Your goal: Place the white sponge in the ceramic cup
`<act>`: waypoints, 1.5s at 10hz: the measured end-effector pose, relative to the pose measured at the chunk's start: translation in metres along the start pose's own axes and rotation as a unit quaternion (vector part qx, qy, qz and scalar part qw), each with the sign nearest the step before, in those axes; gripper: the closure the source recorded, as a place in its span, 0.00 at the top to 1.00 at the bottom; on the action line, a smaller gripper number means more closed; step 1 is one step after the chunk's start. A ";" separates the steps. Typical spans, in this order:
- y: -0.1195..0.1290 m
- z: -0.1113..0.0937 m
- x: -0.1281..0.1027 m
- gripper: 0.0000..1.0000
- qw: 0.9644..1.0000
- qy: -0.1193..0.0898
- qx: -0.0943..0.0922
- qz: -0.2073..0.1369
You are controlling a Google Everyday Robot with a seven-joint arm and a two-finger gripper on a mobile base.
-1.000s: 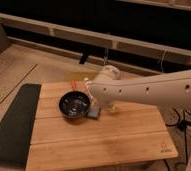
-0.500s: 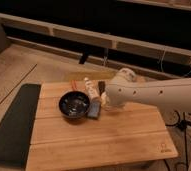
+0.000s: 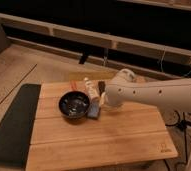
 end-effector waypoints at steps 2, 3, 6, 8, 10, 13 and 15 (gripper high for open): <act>-0.016 0.002 -0.005 0.65 1.000 0.001 0.012 0.023; -0.018 0.005 -0.007 0.65 0.999 0.005 0.014 0.028; -0.017 0.027 -0.005 0.65 0.999 0.031 0.012 0.040; -0.012 0.051 0.000 0.65 0.997 0.063 0.006 0.044; -0.002 0.072 -0.001 0.65 0.995 0.088 0.001 0.037; 0.012 0.095 -0.003 0.65 0.993 0.114 0.013 0.002; 0.030 0.111 -0.007 0.65 0.991 0.130 0.015 -0.027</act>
